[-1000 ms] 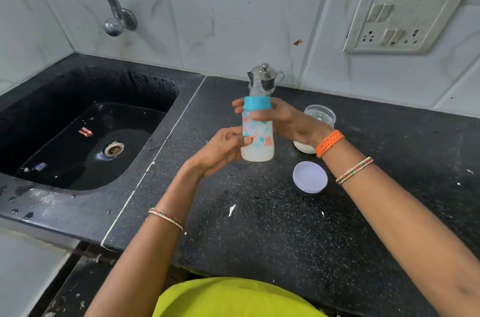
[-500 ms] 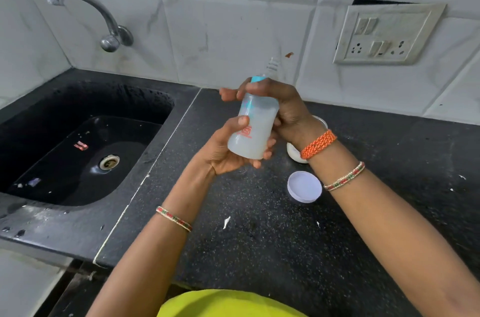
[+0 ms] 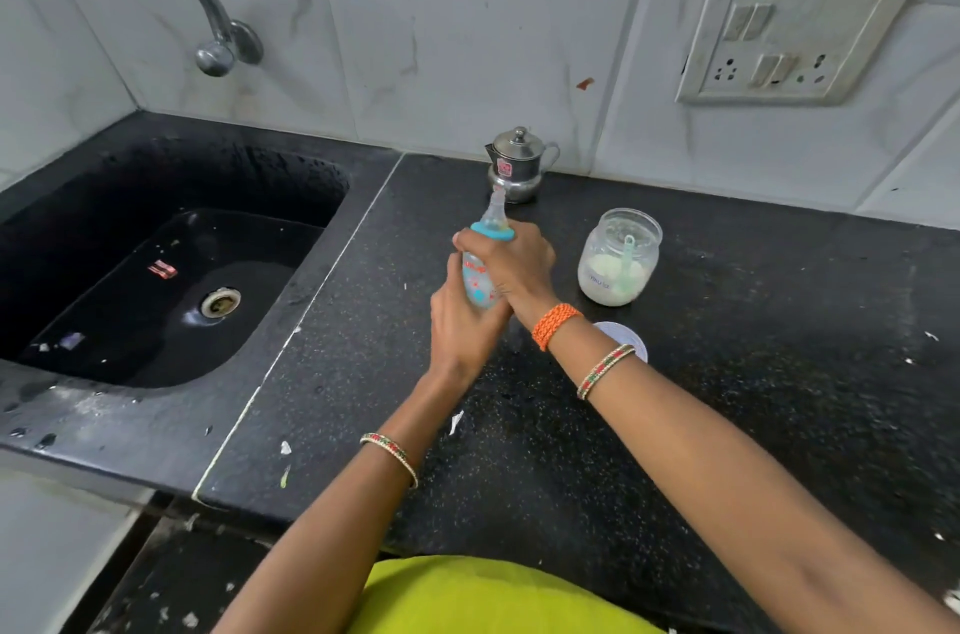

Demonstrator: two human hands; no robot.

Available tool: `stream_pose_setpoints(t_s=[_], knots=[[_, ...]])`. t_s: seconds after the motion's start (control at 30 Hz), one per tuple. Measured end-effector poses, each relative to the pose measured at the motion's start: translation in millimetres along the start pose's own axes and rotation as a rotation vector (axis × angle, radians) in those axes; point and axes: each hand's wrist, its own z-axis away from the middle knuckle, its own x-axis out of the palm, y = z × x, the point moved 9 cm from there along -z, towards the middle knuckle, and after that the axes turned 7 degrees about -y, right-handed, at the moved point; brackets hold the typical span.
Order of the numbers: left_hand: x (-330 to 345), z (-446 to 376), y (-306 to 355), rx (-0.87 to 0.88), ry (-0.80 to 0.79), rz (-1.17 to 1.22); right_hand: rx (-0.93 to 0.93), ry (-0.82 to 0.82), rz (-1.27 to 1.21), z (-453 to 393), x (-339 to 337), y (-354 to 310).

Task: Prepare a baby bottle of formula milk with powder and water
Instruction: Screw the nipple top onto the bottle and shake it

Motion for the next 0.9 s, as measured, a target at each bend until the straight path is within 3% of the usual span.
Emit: stream_pose_setpoints(t_s=[0.1, 0.17, 0.27, 0.33, 0.4, 0.5, 0.6, 0.67, 0.73, 0.83, 0.9], knots=[[-7, -12, -7, -0.022, -0.021, -0.022, 0.018, -0.179, -0.068, -10, 13, 5], [-14, -23, -8, -0.017, -0.028, -0.046, -0.026, -0.212, -0.203, -24, 10, 9], [-29, -31, -10, -0.031, 0.006, -0.065, 0.011, 0.079, -0.251, -36, -30, 33], [-33, -33, -15, -0.053, -0.013, -0.078, -0.062, 0.148, 0.117, -38, -44, 38], [-33, -34, -21, -0.078, -0.059, -0.090, -0.176, 0.017, 0.491, -41, -27, 45], [-28, -32, -28, -0.112, -0.114, -0.091, -0.216, -0.150, 0.612, -41, -2, 60], [-22, -27, -29, -0.144, -0.157, -0.060, -0.186, -0.173, 0.627, -43, 3, 63], [-22, -23, -27, -0.167, -0.172, -0.021, -0.132, -0.023, 0.546, -43, -16, 54], [-26, -21, -21, -0.189, -0.185, 0.060, -0.067, 0.126, 0.301, -42, -44, 38], [-28, -22, -14, -0.201, -0.240, 0.148, -0.091, 0.131, -0.226, -43, -69, -5], [-27, -25, -2, -0.152, -0.284, 0.205, -0.132, 0.105, -0.343, -41, -80, -33]])
